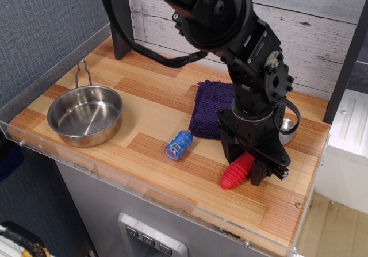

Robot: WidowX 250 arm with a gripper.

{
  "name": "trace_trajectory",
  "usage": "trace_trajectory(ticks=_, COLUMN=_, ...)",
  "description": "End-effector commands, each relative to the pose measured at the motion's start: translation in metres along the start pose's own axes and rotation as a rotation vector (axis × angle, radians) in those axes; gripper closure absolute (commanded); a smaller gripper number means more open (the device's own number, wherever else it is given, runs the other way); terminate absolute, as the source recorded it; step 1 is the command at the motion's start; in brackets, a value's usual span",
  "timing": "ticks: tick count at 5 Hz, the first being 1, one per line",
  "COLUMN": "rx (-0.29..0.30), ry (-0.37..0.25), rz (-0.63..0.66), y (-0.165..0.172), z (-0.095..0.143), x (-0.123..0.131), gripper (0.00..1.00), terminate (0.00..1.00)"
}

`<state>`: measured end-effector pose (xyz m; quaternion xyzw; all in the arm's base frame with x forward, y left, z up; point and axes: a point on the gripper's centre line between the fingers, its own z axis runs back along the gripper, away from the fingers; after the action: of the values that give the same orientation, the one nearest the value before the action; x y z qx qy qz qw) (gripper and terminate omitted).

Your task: Move the red spoon to far left corner of the blue cloth.

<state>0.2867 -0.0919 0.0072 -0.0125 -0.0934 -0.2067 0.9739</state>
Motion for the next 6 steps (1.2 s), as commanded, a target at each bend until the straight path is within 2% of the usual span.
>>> trace_trajectory(ticks=1, rx=0.008, ry=-0.033, rz=0.015, y=-0.001, z=0.011, x=0.003, gripper=1.00, terminate=0.00)
trace_trajectory(ticks=2, rx=0.008, ry=-0.034, rz=-0.003, y=-0.009, z=0.021, x=0.008, gripper=1.00, terminate=0.00)
trace_trajectory(ticks=3, rx=-0.015, ry=-0.052, rz=-0.029, y=-0.024, z=0.032, x=0.016, gripper=1.00, terminate=0.00)
trace_trajectory(ticks=4, rx=-0.008, ry=-0.076, rz=0.003, y=-0.024, z=0.048, x=0.020, gripper=1.00, terminate=0.00)
trace_trajectory(ticks=5, rx=0.085, ry=-0.026, rz=0.111, y=-0.011, z=0.067, x=0.028, gripper=1.00, terminate=0.00)
trace_trajectory(ticks=6, rx=0.074, ry=-0.037, rz=0.329, y=0.013, z=0.086, x=0.031, gripper=1.00, terminate=0.00)
